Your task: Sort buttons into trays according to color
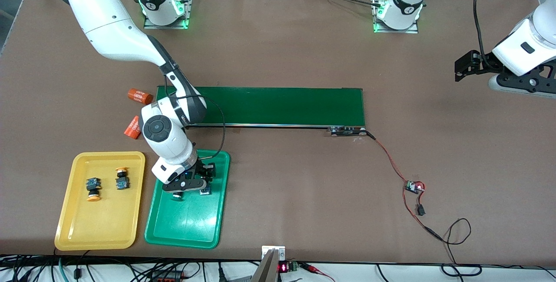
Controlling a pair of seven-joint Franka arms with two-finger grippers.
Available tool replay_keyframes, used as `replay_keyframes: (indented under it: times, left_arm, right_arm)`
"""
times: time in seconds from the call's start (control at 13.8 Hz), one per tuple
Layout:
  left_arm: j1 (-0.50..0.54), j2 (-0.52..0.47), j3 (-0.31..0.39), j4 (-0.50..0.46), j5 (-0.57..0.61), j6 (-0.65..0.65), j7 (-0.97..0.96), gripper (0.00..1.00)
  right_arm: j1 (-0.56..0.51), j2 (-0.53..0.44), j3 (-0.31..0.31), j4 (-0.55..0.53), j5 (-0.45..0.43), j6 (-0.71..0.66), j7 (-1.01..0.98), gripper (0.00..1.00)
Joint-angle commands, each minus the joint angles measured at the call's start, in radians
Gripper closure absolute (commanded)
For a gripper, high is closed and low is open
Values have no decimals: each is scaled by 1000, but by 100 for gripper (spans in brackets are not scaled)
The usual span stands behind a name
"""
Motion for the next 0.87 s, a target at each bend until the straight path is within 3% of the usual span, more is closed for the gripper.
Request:
replay_keyframes:
  times: [0.0,0.14,0.36,0.65,0.8]
  left_arm:
    - [-4,13,-1,29,32,-15,16,0]
    - [-4,13,-1,29,32,-15,16,0]
    - [-4,13,-1,29,32,-15,16,0]
    - [-4,13,0,29,32,-15,16,0]
    - [-4,13,-1,29,32,-15,16,0]
  right_arm:
    - [9,-32,-13,-2,-1,-2,-21,0]
    - [-15,-116,-13,-45,8,-60,-21,0]
    - [-57,-253,-11,-56,25,-274,-47,0]
    - [-150,-439,-19,-62,192,-531,-228,0]
    - [-179,-540,-61,-83,235,-636,-305,0]
